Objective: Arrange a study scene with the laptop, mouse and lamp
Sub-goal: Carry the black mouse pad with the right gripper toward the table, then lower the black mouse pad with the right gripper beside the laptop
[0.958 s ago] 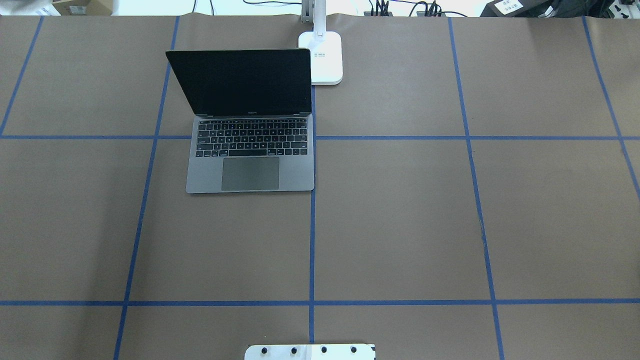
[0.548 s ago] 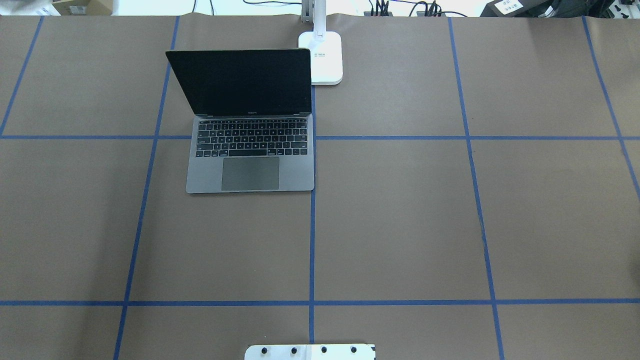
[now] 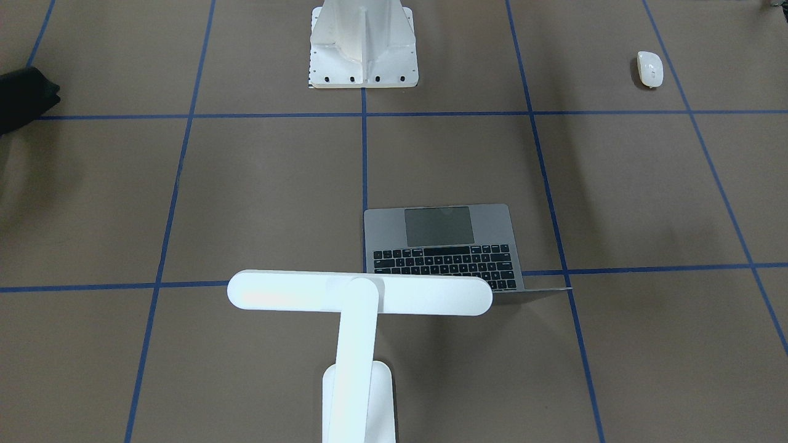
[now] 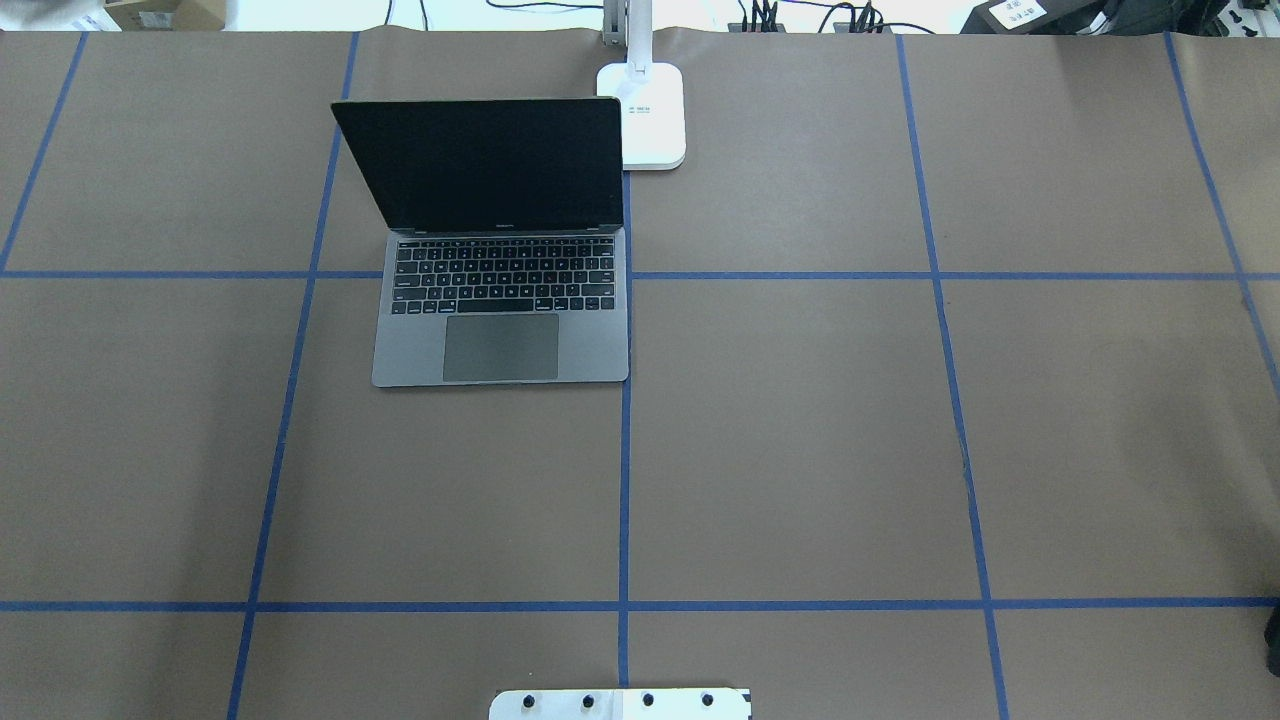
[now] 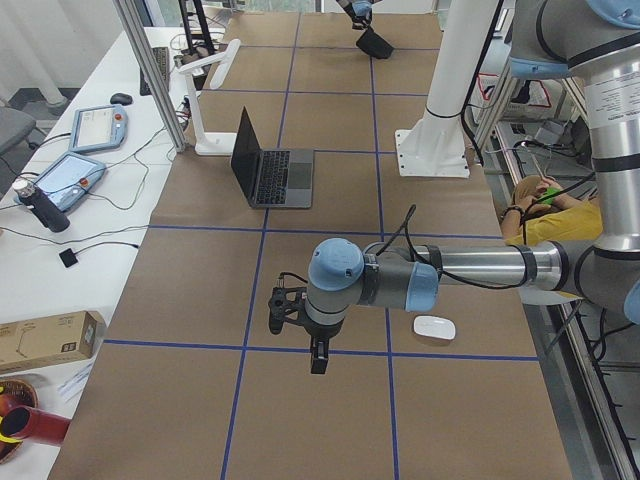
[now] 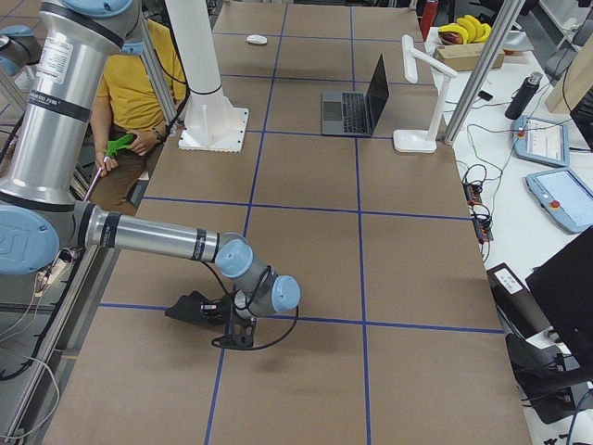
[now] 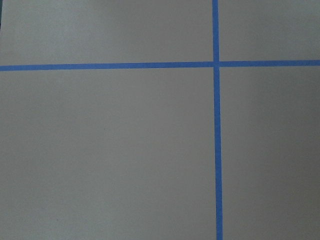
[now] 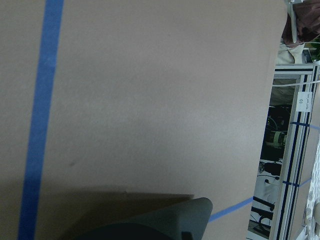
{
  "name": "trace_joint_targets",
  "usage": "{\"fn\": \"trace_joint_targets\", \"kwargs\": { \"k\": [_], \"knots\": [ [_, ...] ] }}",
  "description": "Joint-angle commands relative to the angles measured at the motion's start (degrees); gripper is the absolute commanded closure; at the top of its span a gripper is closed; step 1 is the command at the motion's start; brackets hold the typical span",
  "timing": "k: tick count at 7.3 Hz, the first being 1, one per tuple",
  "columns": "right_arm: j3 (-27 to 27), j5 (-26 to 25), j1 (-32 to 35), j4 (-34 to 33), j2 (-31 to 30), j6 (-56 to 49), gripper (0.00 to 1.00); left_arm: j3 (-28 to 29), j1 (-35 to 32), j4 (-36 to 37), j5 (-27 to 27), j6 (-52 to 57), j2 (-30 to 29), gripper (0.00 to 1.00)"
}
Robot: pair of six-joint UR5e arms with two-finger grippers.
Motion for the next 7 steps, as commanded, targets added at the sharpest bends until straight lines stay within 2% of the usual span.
{"fn": "trace_joint_targets", "kwargs": {
  "k": [1, 3, 5, 7],
  "knots": [
    [4.96, 1.82, -0.17, -0.35, 8.71, 11.42, 1.00, 0.35, 0.00, 0.25, 0.09, -0.01, -0.05, 0.00],
    [5.07, 2.43, -2.44, -0.18, 20.22, 23.08, 1.00, 0.62, 0.00, 0.25, 0.09, -0.27, -0.05, 0.00],
    [3.76, 2.00, -10.86, 1.83, 29.28, 37.51, 1.00, 0.71, 0.00, 0.25, 0.18, -0.36, -0.05, 0.00],
    [2.96, 1.73, -14.22, 12.25, 31.69, 47.44, 1.00, 1.32, -0.09, 0.25, 0.18, -0.45, -0.05, 0.00]
  ]
}}
